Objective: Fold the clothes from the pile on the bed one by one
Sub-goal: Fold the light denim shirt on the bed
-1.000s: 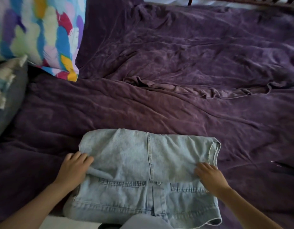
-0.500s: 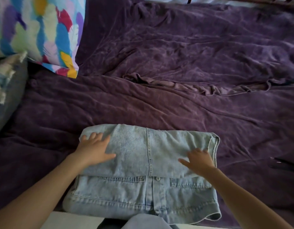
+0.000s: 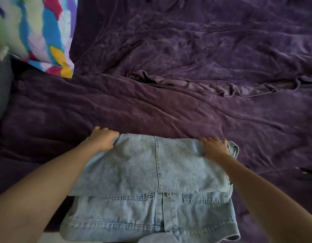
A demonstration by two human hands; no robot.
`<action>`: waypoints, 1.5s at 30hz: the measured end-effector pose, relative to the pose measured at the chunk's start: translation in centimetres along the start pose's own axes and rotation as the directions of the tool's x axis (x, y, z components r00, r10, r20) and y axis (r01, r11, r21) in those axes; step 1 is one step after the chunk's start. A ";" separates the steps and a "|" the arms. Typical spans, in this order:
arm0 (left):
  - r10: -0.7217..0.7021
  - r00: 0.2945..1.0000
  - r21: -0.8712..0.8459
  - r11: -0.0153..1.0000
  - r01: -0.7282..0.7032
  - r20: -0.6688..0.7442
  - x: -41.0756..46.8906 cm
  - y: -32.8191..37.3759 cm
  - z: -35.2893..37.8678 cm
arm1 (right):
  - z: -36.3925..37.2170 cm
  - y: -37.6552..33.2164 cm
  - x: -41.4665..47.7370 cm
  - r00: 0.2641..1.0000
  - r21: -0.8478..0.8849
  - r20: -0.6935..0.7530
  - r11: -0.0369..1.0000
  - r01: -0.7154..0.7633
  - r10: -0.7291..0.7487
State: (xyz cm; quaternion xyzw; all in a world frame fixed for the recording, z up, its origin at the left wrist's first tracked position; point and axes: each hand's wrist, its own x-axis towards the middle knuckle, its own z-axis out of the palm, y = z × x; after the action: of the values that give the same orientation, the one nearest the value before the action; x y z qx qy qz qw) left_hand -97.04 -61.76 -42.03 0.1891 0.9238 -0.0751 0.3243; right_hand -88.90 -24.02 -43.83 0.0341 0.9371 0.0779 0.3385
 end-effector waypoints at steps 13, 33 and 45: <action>0.095 0.823 0.065 0.995 -0.070 -0.560 -4.9 -1.4 -7.6 | -7.3 4.3 -4.7 0.957 0.062 -0.291 0.998 0.019 0.000; -0.014 0.904 -0.016 1.000 0.008 -0.426 -17.4 7.4 4.7 | 8.8 -1.1 -16.9 0.852 0.692 -0.051 0.634 -0.346 0.521; -0.349 0.934 -0.248 0.901 0.357 0.074 -11.9 5.0 8.2 | 11.6 2.7 -14.1 0.821 0.891 0.446 -0.264 -0.369 0.357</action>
State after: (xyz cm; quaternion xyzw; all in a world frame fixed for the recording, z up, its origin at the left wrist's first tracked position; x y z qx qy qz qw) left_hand -81.85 -62.92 -41.07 -0.0261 0.9400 -0.0145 0.3398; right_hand -70.60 -21.54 -43.30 0.5509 0.6143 -0.5416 0.1607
